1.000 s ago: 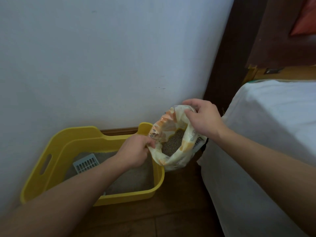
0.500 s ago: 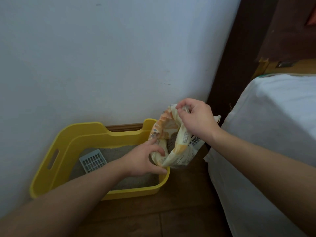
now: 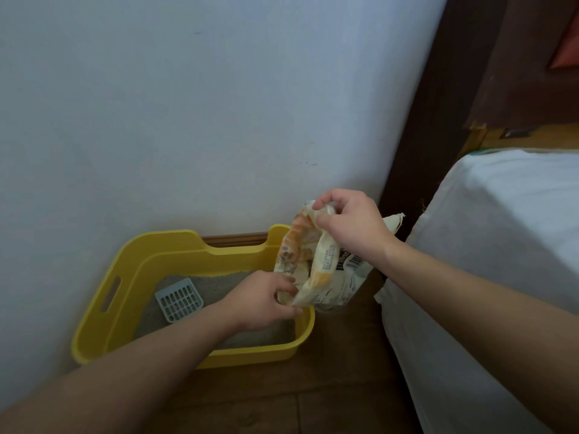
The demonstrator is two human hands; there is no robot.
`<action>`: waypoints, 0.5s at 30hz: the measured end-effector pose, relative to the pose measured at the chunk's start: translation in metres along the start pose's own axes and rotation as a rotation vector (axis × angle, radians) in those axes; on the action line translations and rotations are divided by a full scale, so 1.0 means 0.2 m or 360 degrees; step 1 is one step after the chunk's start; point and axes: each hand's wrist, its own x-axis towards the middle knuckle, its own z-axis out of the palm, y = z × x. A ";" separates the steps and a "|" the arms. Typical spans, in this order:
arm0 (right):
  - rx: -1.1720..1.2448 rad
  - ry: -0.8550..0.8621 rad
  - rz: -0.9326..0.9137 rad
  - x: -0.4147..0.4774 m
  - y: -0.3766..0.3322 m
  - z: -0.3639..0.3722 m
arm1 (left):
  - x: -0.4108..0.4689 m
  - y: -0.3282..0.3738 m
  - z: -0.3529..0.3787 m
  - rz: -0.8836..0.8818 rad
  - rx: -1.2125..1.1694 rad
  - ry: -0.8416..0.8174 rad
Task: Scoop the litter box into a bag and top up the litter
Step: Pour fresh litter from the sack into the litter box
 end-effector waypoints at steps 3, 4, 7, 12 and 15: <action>0.0048 -0.0051 0.0011 -0.01 0.00 0.00 | -0.01 -0.02 0.02 -0.0052 -0.0102 0.0018; 0.0062 -0.0076 0.0012 -0.01 0.00 0.00 | -0.02 -0.02 0.03 -0.0059 -0.0134 0.0035; 0.0113 -0.0137 0.0012 -0.02 -0.02 0.01 | -0.05 -0.02 0.06 -0.0081 -0.0175 0.0114; 0.0101 -0.0141 0.0028 -0.01 -0.05 0.06 | -0.10 0.00 0.07 -0.0024 0.0034 0.0238; 0.0052 -0.0156 0.0028 -0.01 -0.06 0.10 | -0.11 -0.01 0.08 -0.0008 0.0081 0.0254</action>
